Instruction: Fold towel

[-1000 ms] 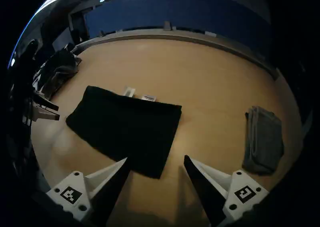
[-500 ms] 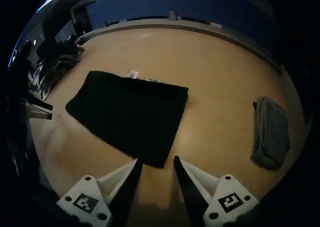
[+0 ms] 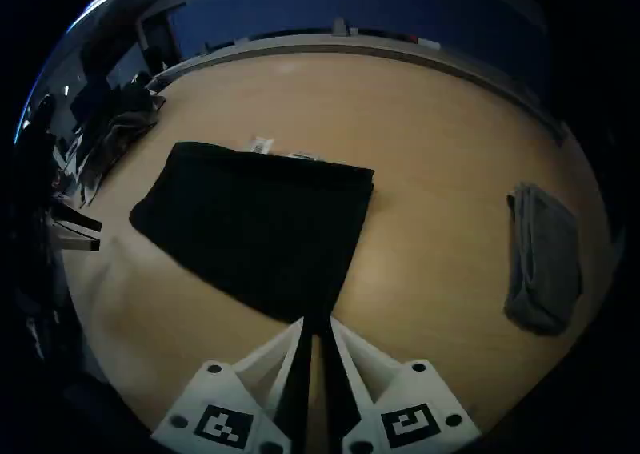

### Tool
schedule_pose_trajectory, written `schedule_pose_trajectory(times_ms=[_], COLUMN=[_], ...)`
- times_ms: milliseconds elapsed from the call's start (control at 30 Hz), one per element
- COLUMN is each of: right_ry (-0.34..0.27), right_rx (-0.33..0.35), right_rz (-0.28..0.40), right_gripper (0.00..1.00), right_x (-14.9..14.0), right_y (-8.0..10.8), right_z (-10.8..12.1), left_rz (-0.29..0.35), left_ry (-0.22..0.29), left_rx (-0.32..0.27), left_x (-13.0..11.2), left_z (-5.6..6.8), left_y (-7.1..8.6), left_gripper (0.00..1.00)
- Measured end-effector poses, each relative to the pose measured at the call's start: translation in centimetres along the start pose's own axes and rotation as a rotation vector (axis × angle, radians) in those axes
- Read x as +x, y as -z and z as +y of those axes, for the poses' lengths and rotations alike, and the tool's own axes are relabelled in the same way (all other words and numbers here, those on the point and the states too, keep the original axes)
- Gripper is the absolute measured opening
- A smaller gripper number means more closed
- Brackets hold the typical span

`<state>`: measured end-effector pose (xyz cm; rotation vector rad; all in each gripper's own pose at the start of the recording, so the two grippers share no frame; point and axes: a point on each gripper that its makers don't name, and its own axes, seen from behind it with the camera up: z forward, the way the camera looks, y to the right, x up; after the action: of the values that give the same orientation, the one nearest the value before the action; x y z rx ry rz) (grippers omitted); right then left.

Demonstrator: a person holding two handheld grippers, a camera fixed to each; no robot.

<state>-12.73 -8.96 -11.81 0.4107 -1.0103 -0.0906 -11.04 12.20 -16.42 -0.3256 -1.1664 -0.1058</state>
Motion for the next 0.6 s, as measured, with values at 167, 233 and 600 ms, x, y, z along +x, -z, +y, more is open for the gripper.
schedule_pose_trajectory(times_ms=[167,233,600], right_ry=[0.015,0.020,0.046], right_rx=[0.001,0.003,0.031], right_rz=[0.016,0.025,0.112], right_gripper=[0.04,0.04,0.03], right_x=[0.6,1.0,5.2], right_y=[0.5,0.8,3.3], right_z=[-0.4,-0.6,-2.3], left_rz=[0.001,0.002,0.005], left_ry=[0.004,0.004,-0.001], left_rx=[-0.004,-0.005,-0.005], left_x=[0.0,0.1,0.2], left_z=[0.0,-0.1,0.1], left_y=[0.1,0.2,0.9], left_gripper=[0.92,0.92,0.92])
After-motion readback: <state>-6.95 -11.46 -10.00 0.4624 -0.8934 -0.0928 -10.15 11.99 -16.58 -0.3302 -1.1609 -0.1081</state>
